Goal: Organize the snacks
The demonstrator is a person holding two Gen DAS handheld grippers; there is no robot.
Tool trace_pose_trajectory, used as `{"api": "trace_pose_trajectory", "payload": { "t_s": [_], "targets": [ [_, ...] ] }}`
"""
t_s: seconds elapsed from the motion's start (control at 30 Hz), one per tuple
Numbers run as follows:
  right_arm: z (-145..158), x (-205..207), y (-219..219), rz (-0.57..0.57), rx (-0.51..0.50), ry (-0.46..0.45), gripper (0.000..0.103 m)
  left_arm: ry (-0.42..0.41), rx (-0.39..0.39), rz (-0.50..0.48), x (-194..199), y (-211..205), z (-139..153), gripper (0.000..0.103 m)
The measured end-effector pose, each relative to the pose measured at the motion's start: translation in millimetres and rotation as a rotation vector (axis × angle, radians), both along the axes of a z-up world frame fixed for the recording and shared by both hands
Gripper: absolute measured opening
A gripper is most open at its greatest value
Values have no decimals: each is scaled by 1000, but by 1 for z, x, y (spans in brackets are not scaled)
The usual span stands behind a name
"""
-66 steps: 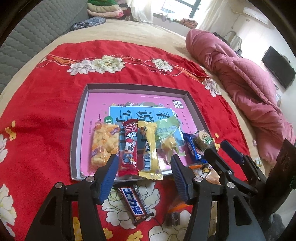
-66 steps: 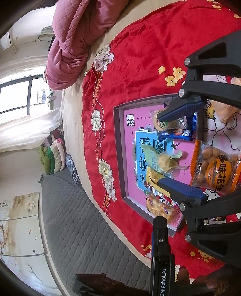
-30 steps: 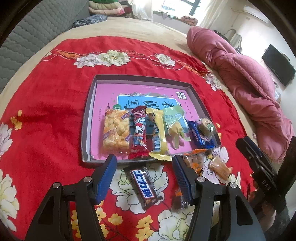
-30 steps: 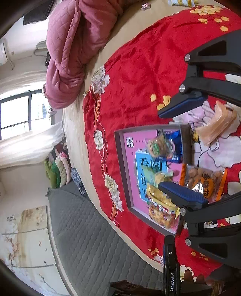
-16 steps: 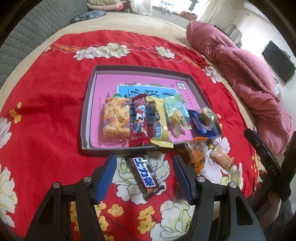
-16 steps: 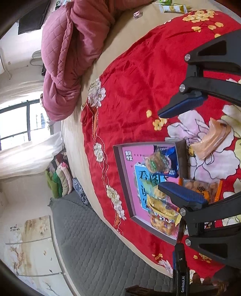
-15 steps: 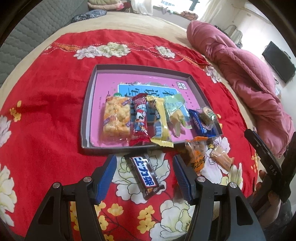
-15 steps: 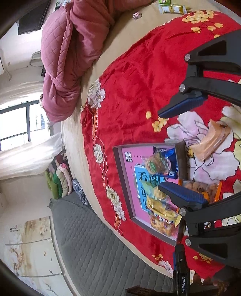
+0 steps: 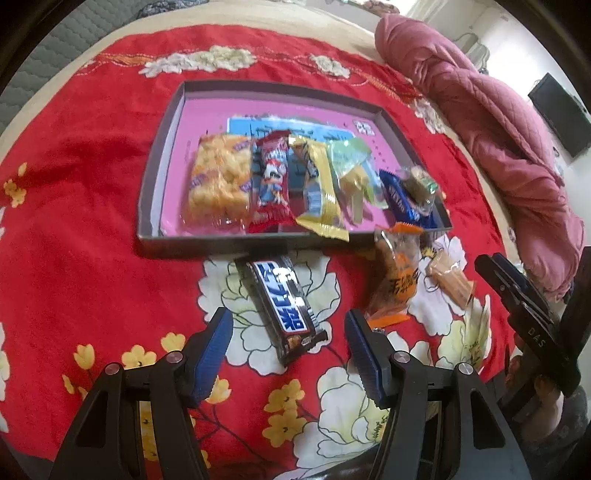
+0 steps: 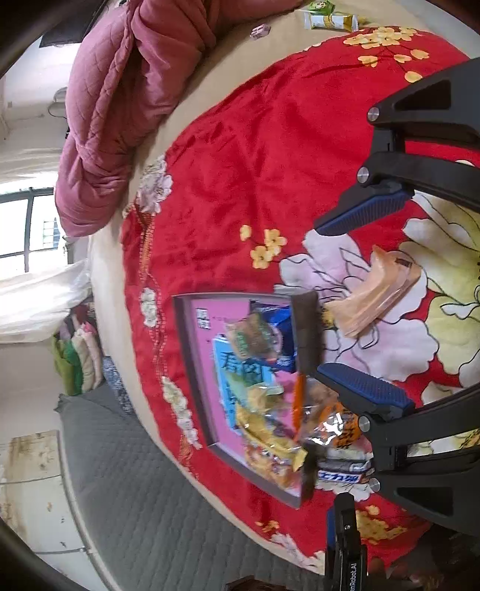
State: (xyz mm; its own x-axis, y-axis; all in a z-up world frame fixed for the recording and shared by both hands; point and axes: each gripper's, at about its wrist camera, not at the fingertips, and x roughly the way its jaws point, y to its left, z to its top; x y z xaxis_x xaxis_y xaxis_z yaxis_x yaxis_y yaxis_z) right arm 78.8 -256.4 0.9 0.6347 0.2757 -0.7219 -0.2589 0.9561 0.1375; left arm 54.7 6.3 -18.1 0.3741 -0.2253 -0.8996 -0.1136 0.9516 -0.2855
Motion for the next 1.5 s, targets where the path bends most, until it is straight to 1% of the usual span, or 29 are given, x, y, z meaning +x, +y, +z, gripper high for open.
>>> {"api": "trace_pose_trajectory", "payload": {
  "t_s": [0.23,0.4,0.57,0.63,0.7,0.77,0.87,0.93,1.03,1.1,1.3,1.47,1.5],
  "targets": [
    [-16,1,7,72,-65,25,71,24,-10,9,0,0,-9,65],
    [-31,6,8,102,-122,55,71,37,-8,16,1,1,-16,65],
    [-40,7,10,138,-144,74,70,47,-15,34,2,4,-19,65],
    [-43,7,13,154,-159,78,60,49,-18,43,3,5,-20,65],
    [-45,6,18,178,-174,77,57,57,-34,54,4,7,-23,65],
    [-46,4,22,197,-192,76,50,66,-46,66,5,8,-25,65],
    [-51,3,30,216,-228,78,46,69,-44,72,7,6,-27,65],
    [-50,2,33,225,-234,68,41,70,-46,78,9,4,-27,65],
    [-50,-1,37,241,-232,61,37,75,-43,87,13,0,-29,65],
    [-49,-2,40,263,-221,62,33,76,-24,96,16,-3,-31,65],
    [-48,-6,49,300,-173,85,32,86,3,119,20,-6,-38,65],
    [-47,-5,48,296,-125,105,32,75,16,136,22,-7,-40,64],
    [-46,-4,47,289,-114,109,32,75,20,135,23,-7,-40,62]
  ]
}}
